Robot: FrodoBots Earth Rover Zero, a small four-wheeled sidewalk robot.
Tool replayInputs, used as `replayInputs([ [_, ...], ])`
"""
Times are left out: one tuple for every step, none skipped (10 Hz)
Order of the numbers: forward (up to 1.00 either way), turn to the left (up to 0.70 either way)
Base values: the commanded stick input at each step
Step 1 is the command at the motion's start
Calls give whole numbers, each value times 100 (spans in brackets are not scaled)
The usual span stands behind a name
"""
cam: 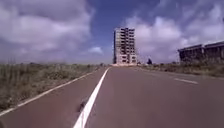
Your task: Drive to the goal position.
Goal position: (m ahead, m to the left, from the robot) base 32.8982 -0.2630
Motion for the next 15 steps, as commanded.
replayInputs([
  [85,0],
  [85,0],
  [85,0],
  [85,0],
  [85,0],
  [85,0],
  [85,0],
  [85,0],
  [85,0],
  [85,0],
  [85,0],
  [85,0],
  [85,0],
  [85,0],
  [85,0],
])
